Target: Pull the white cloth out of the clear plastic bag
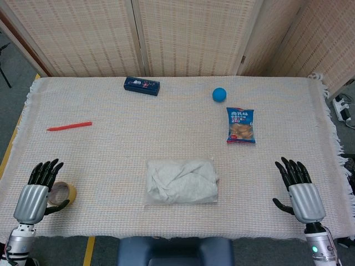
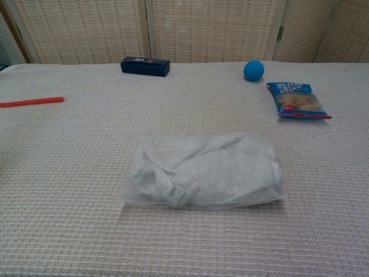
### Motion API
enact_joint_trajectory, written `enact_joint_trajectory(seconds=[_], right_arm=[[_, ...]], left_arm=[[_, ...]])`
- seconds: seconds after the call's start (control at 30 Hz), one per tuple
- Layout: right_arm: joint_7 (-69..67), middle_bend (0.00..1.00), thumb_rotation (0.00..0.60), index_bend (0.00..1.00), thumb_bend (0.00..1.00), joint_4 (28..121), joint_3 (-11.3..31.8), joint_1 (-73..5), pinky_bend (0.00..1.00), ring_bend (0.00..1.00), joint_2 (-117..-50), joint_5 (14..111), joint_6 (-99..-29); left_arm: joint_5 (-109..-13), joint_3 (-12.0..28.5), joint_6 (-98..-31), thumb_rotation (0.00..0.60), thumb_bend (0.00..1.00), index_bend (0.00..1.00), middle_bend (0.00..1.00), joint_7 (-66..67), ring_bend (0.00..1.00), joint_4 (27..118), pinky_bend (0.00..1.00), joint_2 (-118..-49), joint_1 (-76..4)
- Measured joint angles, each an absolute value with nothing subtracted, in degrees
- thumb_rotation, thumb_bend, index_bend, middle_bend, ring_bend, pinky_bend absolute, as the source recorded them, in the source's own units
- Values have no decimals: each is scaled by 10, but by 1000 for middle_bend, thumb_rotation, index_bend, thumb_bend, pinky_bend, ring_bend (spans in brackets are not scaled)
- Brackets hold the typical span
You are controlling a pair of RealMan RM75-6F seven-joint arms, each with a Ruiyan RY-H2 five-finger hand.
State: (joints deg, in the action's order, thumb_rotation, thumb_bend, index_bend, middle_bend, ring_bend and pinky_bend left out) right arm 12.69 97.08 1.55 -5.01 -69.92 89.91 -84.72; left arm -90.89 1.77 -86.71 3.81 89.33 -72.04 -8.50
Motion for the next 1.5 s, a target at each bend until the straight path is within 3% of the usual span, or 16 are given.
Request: enact_joint_trajectory(seconds=[0.47, 0.77, 1.5], right_arm=[[120, 0, 600, 0, 105, 975, 11, -44, 0, 0, -692, 909, -859], [128, 0, 600, 0, 106, 973, 15, -53, 0, 0, -703, 904, -843], [132, 0, 600, 0, 105, 961, 23, -71, 0, 0, -715, 873, -808]], left_arm=[[-955, -2, -866, 600, 77, 96, 104, 38, 0, 901, 68, -728, -91], [-1009, -29, -821, 600, 60, 104, 144, 80, 5, 929, 105, -744, -119], [-991, -7, -729, 600, 66, 284, 343, 133, 189, 986, 269, -859, -187]])
